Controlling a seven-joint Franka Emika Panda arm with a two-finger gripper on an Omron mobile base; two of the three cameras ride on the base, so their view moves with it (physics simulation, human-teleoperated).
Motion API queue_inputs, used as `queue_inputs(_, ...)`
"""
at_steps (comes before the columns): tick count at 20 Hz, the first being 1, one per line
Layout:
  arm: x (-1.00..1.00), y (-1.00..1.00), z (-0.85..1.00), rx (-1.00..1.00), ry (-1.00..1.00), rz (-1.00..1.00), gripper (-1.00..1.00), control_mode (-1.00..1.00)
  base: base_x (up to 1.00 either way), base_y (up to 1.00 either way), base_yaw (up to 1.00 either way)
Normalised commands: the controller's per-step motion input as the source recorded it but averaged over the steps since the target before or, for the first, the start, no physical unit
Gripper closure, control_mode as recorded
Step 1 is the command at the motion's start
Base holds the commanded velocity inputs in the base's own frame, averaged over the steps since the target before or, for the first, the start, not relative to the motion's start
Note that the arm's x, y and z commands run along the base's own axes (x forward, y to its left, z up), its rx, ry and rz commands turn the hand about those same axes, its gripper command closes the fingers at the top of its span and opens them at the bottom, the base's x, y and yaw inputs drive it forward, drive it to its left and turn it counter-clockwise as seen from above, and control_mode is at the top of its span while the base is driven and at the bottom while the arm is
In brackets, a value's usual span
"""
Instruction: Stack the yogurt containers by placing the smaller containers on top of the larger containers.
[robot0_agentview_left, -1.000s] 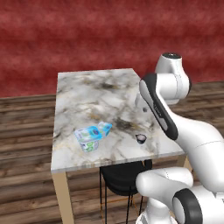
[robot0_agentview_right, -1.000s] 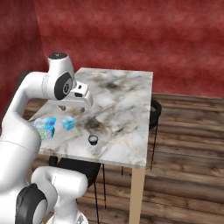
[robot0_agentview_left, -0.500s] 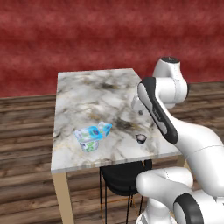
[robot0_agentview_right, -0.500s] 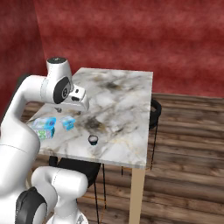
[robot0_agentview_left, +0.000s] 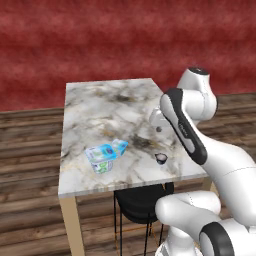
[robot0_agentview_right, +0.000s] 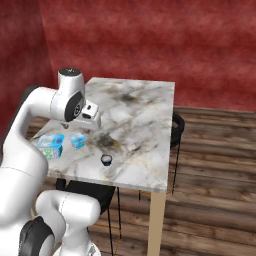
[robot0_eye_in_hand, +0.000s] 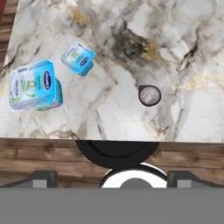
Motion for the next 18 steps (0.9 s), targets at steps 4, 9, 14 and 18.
queue_inputs(4, -0.04, 0.06, -0.1, 0.07, 0.0, 0.0, -1.0, -1.0, 0.0, 0.0, 0.0)
queue_inputs(9, -0.05, 0.08, -0.14, 0.05, 0.0, 0.0, -1.0, -1.0, 0.0, 0.0, 0.0)
queue_inputs(14, -0.01, 0.05, -0.14, 0.04, 0.0, 0.0, -1.0, -1.0, 0.0, 0.0, 0.0)
queue_inputs(18, 0.0, 0.03, -0.14, 0.04, -0.03, 0.0, -1.0, -1.0, 0.0, 0.0, 0.0)
